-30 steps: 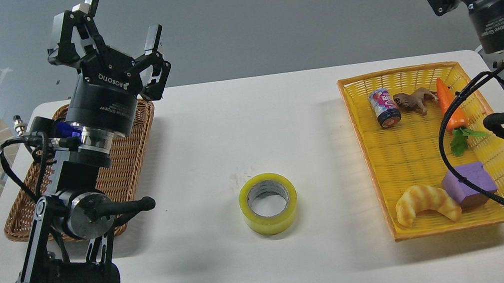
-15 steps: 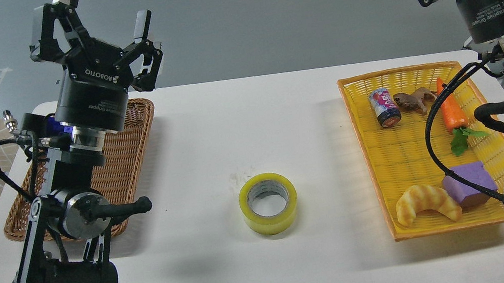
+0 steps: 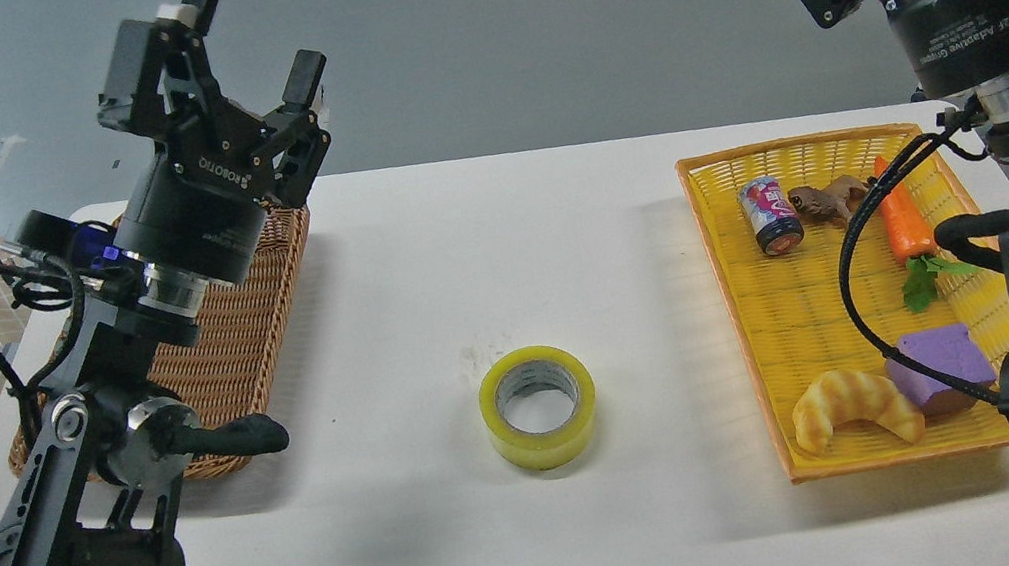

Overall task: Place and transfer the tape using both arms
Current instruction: 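Reach the left gripper toward the tape roll on the table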

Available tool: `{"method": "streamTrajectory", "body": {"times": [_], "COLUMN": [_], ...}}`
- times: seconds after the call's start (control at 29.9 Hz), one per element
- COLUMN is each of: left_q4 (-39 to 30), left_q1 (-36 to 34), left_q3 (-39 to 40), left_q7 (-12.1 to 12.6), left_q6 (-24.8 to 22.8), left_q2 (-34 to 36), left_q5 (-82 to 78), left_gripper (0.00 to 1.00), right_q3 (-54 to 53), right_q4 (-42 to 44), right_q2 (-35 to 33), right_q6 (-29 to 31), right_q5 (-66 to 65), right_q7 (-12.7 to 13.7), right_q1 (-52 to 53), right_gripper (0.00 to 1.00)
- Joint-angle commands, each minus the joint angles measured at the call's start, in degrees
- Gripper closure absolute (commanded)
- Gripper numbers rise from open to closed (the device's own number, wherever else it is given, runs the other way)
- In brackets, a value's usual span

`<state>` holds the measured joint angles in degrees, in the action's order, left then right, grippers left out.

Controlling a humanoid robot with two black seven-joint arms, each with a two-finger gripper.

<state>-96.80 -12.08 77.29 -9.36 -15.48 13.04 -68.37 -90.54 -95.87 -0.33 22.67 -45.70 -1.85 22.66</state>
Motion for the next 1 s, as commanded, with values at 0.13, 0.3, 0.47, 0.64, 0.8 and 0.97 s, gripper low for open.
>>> {"method": "streamTrajectory", "body": {"times": [0.13, 0.3, 0.47, 0.64, 0.8, 0.97], "left_q4": [-0.8, -1.9, -2.5, -1.8, -0.3, 2.8], "left_q1": [0.0, -0.1, -1.0, -0.3, -0.3, -1.4], "left_q3": [-5.3, -9.7, -16.8, -21.4, -26.2, -27.5], "left_q7": [-0.4, -0.5, -0.5, -0.4, -0.3, 0.0], "left_q6": [0.1, 0.1, 0.1, 0.1, 0.1, 0.1], "left_q2": [11.6, 15.4, 17.9, 17.8, 17.8, 15.4], "left_q5": [-19.5, -30.9, -42.4, -51.8, -56.6, -56.6], "left_gripper": [0.02, 0.02, 0.02, 0.02, 0.03, 0.02], "right_q3": [0.0, 0.0, -0.2, -0.1, -0.1, 0.0], "right_q4": [0.0, 0.1, 0.0, 0.1, 0.3, 0.4], "right_q2": [0.0, 0.0, -1.2, -2.2, -2.4, -4.0], "right_q6": [0.0, 0.0, 0.0, 0.0, 0.0, 0.0], "right_q5": [0.0, -0.1, -0.1, -0.1, -0.2, -0.2], "right_q7": [0.0, 0.0, 0.0, 0.0, 0.0, 0.0], "right_q1": [-0.2, -0.1, 0.0, -0.1, 0.0, 0.0], "right_gripper": [0.00, 0.00, 0.00, 0.00, 0.00, 0.00]}}
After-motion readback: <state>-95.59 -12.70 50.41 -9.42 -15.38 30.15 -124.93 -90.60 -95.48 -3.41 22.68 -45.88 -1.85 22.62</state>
